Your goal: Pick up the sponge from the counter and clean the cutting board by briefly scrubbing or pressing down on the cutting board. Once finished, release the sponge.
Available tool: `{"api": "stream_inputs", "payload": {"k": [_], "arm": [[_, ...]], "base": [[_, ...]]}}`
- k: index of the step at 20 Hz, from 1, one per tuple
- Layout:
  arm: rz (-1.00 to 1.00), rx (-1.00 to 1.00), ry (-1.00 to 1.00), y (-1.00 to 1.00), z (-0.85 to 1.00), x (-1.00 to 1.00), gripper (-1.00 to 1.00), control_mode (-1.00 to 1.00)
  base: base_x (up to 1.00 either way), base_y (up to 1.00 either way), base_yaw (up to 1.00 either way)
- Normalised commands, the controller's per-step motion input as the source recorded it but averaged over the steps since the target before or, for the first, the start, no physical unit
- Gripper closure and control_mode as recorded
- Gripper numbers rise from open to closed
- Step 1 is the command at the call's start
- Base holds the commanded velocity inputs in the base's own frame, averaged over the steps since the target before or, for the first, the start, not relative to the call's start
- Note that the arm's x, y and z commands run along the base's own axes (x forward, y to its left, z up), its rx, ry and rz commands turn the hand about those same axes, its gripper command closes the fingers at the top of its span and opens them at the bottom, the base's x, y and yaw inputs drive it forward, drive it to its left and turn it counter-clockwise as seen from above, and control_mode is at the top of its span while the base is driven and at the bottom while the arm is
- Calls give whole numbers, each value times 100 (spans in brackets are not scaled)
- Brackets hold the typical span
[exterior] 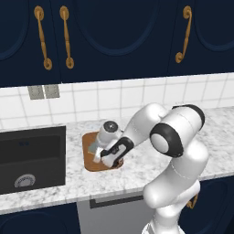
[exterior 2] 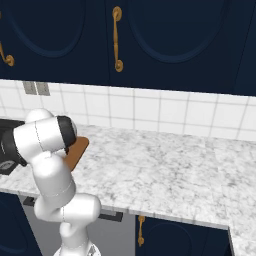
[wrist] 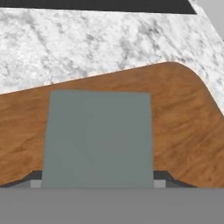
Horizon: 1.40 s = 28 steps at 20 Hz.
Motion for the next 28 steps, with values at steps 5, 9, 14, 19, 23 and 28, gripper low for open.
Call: {"api": "stream_inputs", "payload": {"k": [5,9,14,19,23,28], "arm": [[0,0,1,-4,0,73,100,-100],[0,-2,0,-21,0,33,100,-100],[0,-9,0,-2,-10,-42,100,-100],[0,-2,0,0,0,-80,100,-100],[0,0,5,0,3,-73,100,-100],[0,0,4,0,2,-45,100,-100]], "base": [[0,0,0],[0,0,0],[0,0,0],[0,0,0],[0,0,0],[0,0,0]]}}
